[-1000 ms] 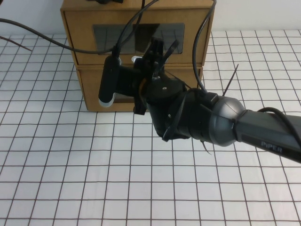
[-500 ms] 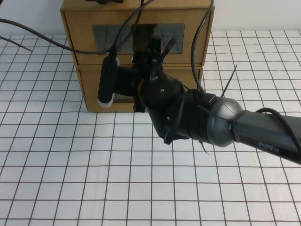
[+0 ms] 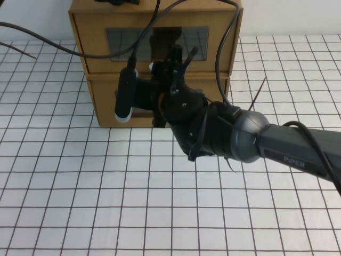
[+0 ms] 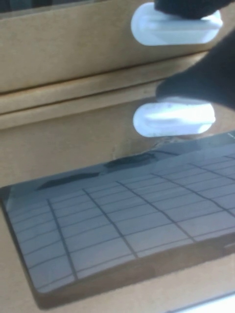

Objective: Open the shoe box
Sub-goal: 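Pull the top drawer of the cardboard box fully open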

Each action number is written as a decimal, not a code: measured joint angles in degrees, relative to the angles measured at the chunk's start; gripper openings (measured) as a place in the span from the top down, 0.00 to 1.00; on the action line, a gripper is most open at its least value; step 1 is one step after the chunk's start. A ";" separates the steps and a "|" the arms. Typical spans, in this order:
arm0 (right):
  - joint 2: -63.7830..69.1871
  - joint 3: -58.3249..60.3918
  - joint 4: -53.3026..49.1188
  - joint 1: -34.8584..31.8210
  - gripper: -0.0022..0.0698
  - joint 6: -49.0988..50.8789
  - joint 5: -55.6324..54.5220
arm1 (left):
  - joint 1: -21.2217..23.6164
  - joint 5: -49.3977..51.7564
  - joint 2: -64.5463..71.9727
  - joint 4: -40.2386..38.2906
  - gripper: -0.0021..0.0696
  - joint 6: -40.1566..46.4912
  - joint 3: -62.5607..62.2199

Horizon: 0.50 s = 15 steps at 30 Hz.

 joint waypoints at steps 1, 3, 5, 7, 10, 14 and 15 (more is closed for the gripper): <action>0.14 -0.11 -0.13 -0.17 0.59 0.12 -0.13 | 0.00 0.00 0.00 0.00 0.97 0.00 0.00; 0.22 -0.12 -0.42 -0.38 0.59 0.49 -0.49 | 0.00 0.00 0.00 0.00 0.97 0.00 0.00; 0.22 -0.12 -0.52 -0.38 0.59 0.72 -0.49 | 0.00 0.00 0.00 0.00 0.97 0.00 0.00; 0.22 -0.12 -0.52 -0.38 0.60 0.84 -0.58 | 0.00 0.00 0.00 0.00 0.97 0.00 0.00; 0.22 -0.12 -0.63 -0.41 0.63 0.95 -0.58 | 0.00 0.00 0.00 0.00 0.97 0.00 0.00; 0.22 -0.20 -1.06 -0.51 0.76 0.95 -0.48 | 0.00 0.00 0.00 0.00 0.97 0.00 0.00; 0.22 -0.34 -1.22 -0.64 0.80 0.95 -0.48 | 0.00 0.00 0.00 0.00 0.97 0.00 0.00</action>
